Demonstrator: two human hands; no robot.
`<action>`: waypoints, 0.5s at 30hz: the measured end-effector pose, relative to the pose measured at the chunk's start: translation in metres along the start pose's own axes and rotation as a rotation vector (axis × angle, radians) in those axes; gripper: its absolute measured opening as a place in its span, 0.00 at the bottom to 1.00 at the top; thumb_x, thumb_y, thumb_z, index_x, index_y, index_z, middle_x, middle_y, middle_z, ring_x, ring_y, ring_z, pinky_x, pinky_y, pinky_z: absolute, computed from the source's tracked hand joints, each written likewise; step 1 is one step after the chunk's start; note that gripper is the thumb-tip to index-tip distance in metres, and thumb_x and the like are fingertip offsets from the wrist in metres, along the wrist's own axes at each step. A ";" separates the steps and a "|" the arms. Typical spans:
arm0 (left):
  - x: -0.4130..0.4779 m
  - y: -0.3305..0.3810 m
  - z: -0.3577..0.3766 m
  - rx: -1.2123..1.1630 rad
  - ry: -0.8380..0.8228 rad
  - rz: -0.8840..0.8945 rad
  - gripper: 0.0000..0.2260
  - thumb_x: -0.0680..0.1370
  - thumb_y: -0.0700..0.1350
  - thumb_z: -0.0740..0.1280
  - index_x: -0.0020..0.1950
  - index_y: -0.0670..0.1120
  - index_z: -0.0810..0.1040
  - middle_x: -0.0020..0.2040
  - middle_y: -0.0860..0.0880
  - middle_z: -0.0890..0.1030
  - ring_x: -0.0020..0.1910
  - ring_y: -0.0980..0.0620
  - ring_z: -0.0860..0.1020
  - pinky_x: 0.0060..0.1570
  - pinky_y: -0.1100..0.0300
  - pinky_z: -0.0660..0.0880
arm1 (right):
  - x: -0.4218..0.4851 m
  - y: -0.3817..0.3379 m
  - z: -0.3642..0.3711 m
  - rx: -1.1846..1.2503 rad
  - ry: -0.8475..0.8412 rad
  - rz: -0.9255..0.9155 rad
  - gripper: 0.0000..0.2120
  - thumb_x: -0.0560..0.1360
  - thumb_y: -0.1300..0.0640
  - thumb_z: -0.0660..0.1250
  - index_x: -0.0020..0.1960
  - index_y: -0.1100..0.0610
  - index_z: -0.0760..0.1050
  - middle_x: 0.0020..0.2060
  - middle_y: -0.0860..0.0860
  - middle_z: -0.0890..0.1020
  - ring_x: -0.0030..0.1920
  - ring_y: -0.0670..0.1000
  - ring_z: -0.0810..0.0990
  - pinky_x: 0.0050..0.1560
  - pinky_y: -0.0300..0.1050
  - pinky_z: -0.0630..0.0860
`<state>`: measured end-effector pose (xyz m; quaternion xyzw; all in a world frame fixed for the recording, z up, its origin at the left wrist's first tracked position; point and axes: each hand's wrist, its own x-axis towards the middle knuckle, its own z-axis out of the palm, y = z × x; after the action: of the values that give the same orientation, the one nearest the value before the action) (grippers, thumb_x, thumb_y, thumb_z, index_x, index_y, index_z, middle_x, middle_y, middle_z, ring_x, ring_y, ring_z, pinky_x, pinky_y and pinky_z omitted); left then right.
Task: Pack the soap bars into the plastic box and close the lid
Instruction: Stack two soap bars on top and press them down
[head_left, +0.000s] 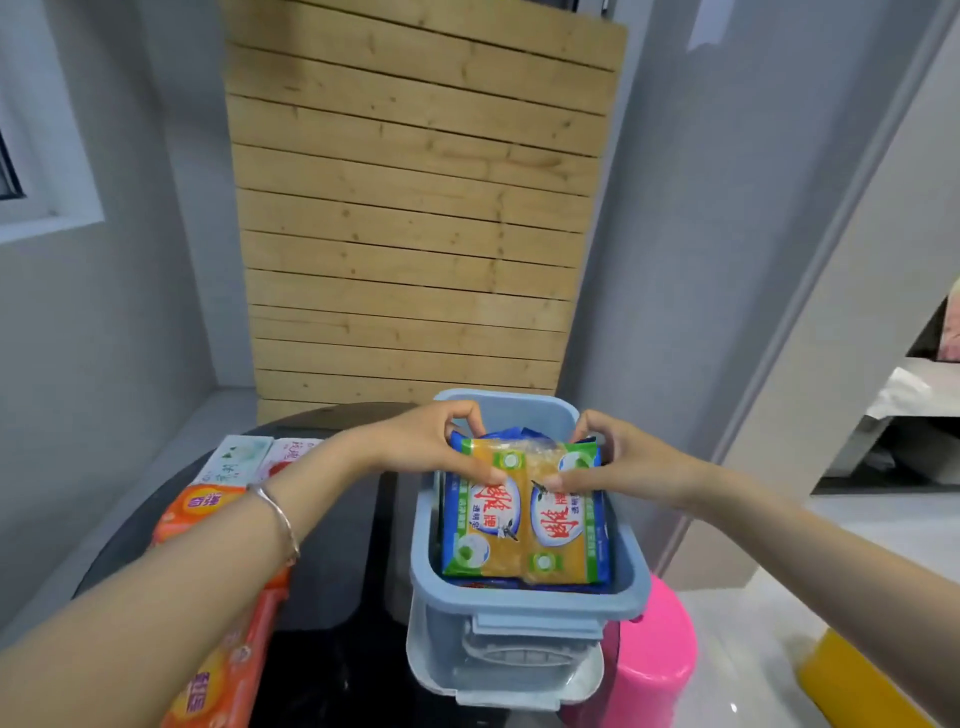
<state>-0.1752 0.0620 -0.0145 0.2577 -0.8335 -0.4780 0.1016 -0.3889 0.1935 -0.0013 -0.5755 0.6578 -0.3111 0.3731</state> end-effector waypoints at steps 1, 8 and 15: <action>-0.001 -0.001 0.001 0.042 -0.019 -0.003 0.18 0.65 0.55 0.77 0.42 0.51 0.70 0.42 0.53 0.86 0.43 0.54 0.85 0.39 0.60 0.80 | 0.000 0.000 0.002 -0.046 -0.008 -0.018 0.19 0.66 0.56 0.78 0.43 0.56 0.67 0.47 0.56 0.87 0.48 0.55 0.86 0.49 0.51 0.83; -0.005 -0.007 0.011 0.192 -0.109 -0.061 0.16 0.66 0.56 0.76 0.42 0.51 0.71 0.46 0.51 0.86 0.45 0.55 0.84 0.46 0.57 0.81 | 0.000 0.014 0.011 -0.201 -0.106 -0.009 0.18 0.65 0.52 0.78 0.39 0.53 0.68 0.45 0.55 0.86 0.47 0.54 0.86 0.48 0.48 0.82; 0.010 -0.010 0.009 0.599 -0.023 -0.114 0.16 0.62 0.68 0.70 0.39 0.58 0.77 0.51 0.58 0.81 0.59 0.53 0.68 0.60 0.55 0.66 | 0.016 0.025 0.011 -0.595 -0.056 -0.081 0.12 0.68 0.41 0.72 0.35 0.46 0.74 0.39 0.42 0.81 0.46 0.43 0.76 0.69 0.50 0.58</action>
<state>-0.1841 0.0593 -0.0290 0.3171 -0.9226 -0.2190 -0.0153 -0.3940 0.1815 -0.0299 -0.6936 0.6861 -0.1034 0.1935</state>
